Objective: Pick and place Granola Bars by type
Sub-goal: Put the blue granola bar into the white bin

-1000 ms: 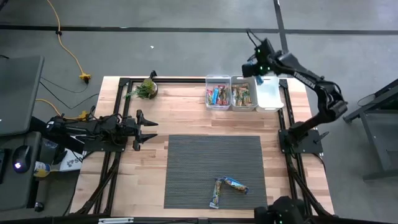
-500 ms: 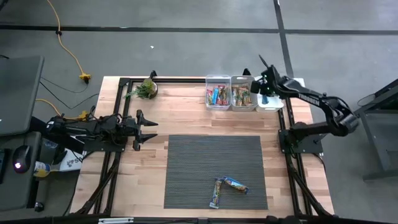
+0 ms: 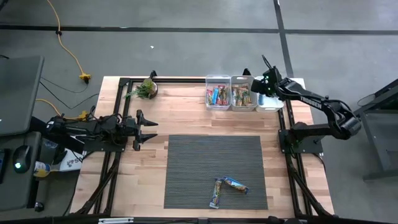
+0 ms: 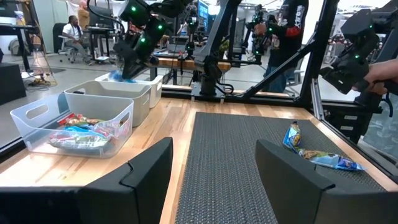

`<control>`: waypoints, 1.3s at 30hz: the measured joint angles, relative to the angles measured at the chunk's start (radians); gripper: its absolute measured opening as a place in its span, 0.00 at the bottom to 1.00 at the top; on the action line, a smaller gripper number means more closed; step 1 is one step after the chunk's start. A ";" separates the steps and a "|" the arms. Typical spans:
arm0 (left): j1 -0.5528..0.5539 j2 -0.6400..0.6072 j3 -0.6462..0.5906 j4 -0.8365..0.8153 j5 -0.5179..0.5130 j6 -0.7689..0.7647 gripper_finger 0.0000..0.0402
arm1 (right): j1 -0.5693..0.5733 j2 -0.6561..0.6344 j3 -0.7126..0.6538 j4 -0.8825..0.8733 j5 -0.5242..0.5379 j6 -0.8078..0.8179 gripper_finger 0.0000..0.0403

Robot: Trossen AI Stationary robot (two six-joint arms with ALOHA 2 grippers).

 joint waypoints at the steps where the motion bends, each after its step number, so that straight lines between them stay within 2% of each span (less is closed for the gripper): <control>1: 0.000 0.000 0.000 0.000 0.000 0.000 0.57 | 0.000 0.000 0.000 0.000 -0.001 0.000 0.19; 10: 0.000 0.000 0.000 0.000 0.000 0.000 0.57 | 0.000 0.000 0.000 0.027 -0.031 -0.023 0.30; 18: 0.000 0.000 0.000 0.000 0.000 0.000 0.57 | 0.029 -0.043 0.000 0.303 -0.250 -0.231 0.32; 22: 0.000 0.000 0.000 0.000 0.000 0.000 0.57 | 0.084 -0.109 0.000 0.431 -0.334 -0.313 0.33; 26: 0.000 0.000 0.000 0.000 0.000 0.000 0.57 | 0.146 -0.184 0.000 0.509 -0.365 -0.339 0.32; 29: 0.000 0.000 0.000 0.000 0.000 0.000 0.57 | 0.193 -0.239 0.000 0.528 -0.392 -0.334 0.32; 36: 0.000 0.000 0.000 0.000 0.000 0.000 0.57 | 0.350 -0.348 0.000 0.541 -0.526 -0.307 0.32; 39: 0.000 0.000 0.000 0.000 0.000 0.000 0.57 | 0.445 -0.383 0.000 0.549 -0.532 -0.311 0.32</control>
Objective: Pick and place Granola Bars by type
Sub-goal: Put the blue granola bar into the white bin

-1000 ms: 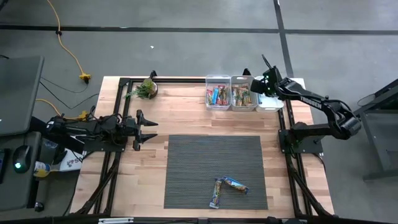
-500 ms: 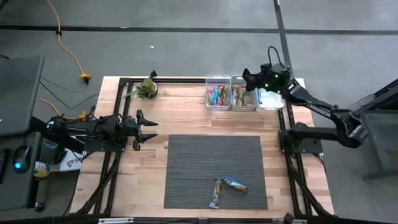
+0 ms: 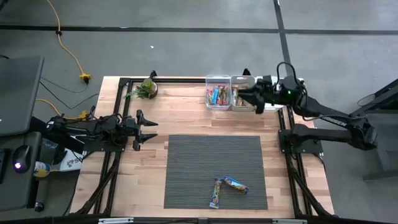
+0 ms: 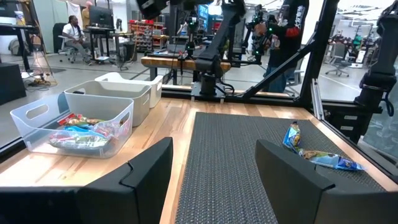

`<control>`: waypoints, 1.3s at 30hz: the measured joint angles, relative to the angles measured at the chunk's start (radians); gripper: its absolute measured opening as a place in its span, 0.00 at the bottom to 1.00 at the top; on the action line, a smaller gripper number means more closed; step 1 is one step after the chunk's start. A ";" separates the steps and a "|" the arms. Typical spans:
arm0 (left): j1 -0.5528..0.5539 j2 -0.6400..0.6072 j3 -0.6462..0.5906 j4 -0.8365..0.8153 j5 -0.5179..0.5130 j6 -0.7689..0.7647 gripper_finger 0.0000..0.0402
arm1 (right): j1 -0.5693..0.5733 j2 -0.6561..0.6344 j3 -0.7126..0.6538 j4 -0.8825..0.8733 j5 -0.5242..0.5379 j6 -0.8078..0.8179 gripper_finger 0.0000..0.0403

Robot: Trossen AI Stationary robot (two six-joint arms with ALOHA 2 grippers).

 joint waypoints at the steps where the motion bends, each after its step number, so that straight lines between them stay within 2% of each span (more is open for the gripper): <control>1: 0.000 0.000 0.000 0.000 0.000 0.000 0.57 | 0.032 -0.007 0.000 0.006 0.000 -0.002 0.32; 13: 0.000 0.000 0.000 0.000 0.000 0.000 0.57 | 0.414 0.005 0.000 0.173 0.012 0.002 0.32; 22: 0.000 0.000 0.000 0.000 0.000 0.000 0.57 | 0.726 0.033 0.000 0.164 0.080 0.026 0.32; 32: 0.000 0.000 0.000 0.000 0.000 0.000 0.57 | 1.105 0.098 0.000 -0.007 0.358 0.076 0.32; 39: 0.000 0.000 0.000 0.000 0.000 0.000 0.57 | 1.280 0.162 0.025 -0.032 0.536 0.180 0.32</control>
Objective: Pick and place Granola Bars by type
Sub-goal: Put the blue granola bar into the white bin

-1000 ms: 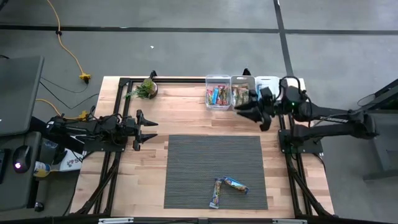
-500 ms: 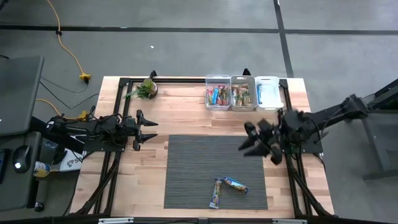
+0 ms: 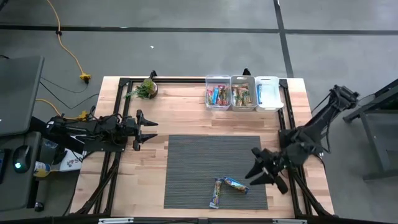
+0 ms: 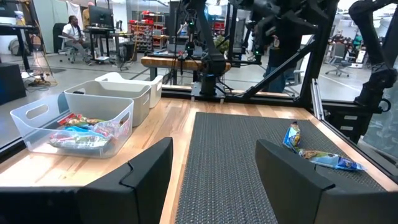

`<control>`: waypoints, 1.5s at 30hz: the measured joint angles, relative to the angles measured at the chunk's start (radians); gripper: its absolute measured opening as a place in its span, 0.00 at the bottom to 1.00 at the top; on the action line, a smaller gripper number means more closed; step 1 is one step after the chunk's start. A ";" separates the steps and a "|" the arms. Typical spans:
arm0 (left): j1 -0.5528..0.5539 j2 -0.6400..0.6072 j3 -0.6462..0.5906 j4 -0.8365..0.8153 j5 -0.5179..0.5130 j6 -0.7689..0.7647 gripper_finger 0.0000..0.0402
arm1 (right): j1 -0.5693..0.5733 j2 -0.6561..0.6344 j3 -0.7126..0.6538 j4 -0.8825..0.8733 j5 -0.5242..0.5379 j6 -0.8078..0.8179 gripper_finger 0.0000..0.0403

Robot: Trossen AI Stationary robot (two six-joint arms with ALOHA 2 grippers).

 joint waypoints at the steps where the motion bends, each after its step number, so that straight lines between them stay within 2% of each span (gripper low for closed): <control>1: 0.000 0.000 0.000 0.000 0.000 0.000 0.57 | 0.020 0.014 0.014 -0.009 0.024 0.005 0.32; 6: 0.000 0.000 0.000 0.000 0.000 0.000 0.57 | 0.093 0.122 0.148 -0.065 0.148 -0.015 0.32; 12: 0.000 0.000 0.000 0.000 0.000 0.000 0.57 | 0.107 0.305 0.417 -0.362 0.229 0.021 0.32; 18: 0.000 0.000 0.000 0.000 0.000 0.000 0.57 | 0.088 0.506 0.694 -0.718 0.215 0.176 0.32; 24: 0.000 0.000 0.000 0.000 0.000 0.000 0.57 | 0.044 0.687 0.883 -1.008 0.111 0.317 0.33; 29: 0.000 0.000 0.000 0.000 0.000 0.000 0.57 | 0.011 0.787 0.912 -1.102 -0.011 0.377 0.36; 34: 0.000 0.000 0.000 0.000 0.000 0.000 0.57 | -0.019 0.830 0.854 -1.110 -0.119 0.421 0.45; 40: 0.000 0.000 0.000 0.000 0.000 0.000 0.57 | -0.051 0.832 0.775 -1.097 -0.124 0.429 0.56; 45: 0.000 0.000 0.000 0.000 0.000 0.000 0.57 | -0.077 0.831 0.722 -1.039 -0.134 0.427 0.61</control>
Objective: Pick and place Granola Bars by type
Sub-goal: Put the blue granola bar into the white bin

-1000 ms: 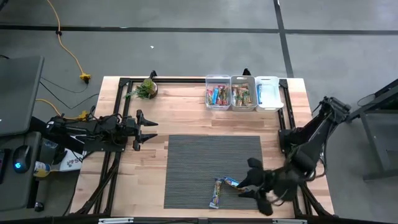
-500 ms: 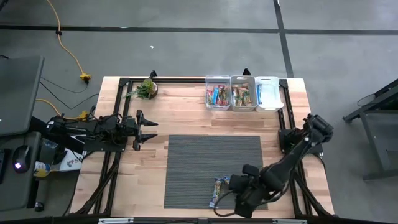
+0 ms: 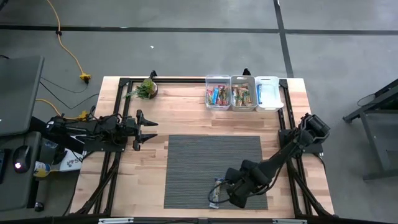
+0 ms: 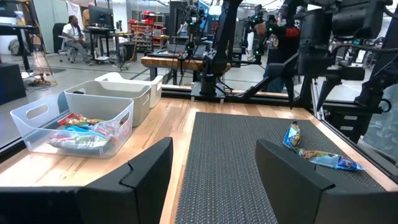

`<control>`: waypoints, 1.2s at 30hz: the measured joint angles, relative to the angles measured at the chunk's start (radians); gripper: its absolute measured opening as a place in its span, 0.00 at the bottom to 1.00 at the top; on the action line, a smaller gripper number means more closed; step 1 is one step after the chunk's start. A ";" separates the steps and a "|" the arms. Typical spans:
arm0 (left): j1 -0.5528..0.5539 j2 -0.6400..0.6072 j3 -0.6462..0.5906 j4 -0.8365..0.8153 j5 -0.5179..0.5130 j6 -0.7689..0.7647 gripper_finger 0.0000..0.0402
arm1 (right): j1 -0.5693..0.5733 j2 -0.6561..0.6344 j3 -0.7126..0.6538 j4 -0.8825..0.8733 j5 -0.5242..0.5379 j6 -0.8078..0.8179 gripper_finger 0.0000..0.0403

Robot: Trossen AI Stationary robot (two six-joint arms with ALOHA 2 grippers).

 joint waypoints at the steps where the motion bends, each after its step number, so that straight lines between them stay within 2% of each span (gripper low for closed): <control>1: 0.000 0.000 0.000 0.000 0.000 0.000 0.57 | -0.004 0.000 -0.012 0.020 -0.003 0.000 0.61; 19: 0.000 0.000 0.000 0.000 0.000 0.000 0.57 | -0.016 0.000 -0.213 0.251 -0.043 0.002 0.61; 27: 0.000 0.000 0.000 0.000 0.000 0.000 0.57 | -0.013 0.009 -0.228 0.309 -0.044 0.001 0.61; 36: 0.000 0.000 0.000 0.000 -0.001 0.000 0.57 | -0.009 0.082 -0.228 0.308 -0.050 0.015 0.61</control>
